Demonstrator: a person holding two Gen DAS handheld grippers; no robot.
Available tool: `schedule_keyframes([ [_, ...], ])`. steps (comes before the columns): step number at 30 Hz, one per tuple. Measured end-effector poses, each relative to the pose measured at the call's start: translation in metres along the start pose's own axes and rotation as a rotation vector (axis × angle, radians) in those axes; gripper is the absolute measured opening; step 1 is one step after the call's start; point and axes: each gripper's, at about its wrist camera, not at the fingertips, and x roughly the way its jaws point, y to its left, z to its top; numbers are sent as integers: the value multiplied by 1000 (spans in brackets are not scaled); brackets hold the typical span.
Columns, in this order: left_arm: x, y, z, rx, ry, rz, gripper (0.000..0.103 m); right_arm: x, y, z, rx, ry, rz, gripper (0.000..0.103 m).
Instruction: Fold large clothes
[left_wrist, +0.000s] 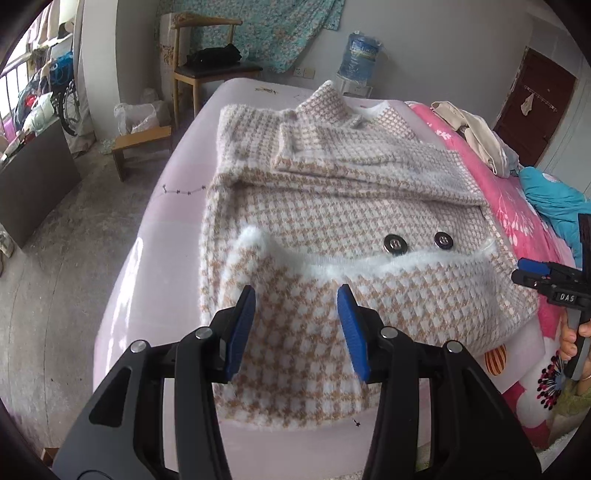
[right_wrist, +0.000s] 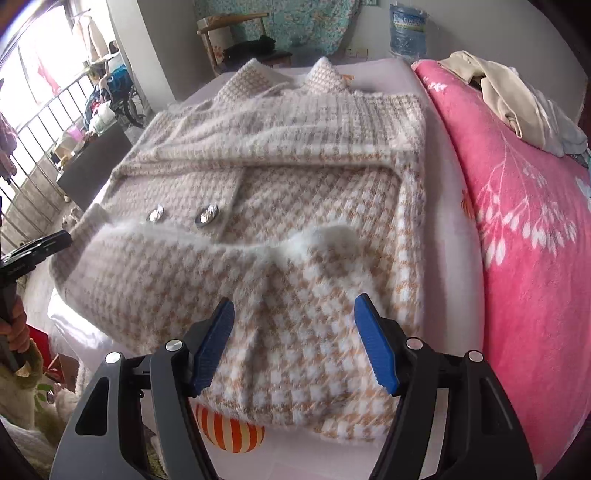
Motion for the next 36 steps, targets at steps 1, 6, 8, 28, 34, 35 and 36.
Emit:
schedule_keyframes([
  [1, -1, 0, 8, 9, -6, -2, 49, -6, -3, 11, 5, -18, 7, 70],
  [6, 7, 0, 40, 48, 0, -6, 51, -16, -13, 61, 32, -55, 67, 78],
  [8, 14, 0, 55, 60, 7, -19, 54, -11, -14, 76, 36, -46, 96, 79],
  [28, 215, -32, 313, 46, -21, -97, 79, 160, -40, 346, 151, 63, 175, 79],
  [34, 284, -54, 347, 55, 6, -57, 79, 240, -55, 387, 214, 125, 110, 72],
  [35, 292, -58, 348, 74, 6, -29, 75, 248, -57, 389, 218, 133, 106, 69],
  [36, 299, -61, 351, 93, 7, -11, 71, 256, -58, 390, 221, 138, 99, 66],
])
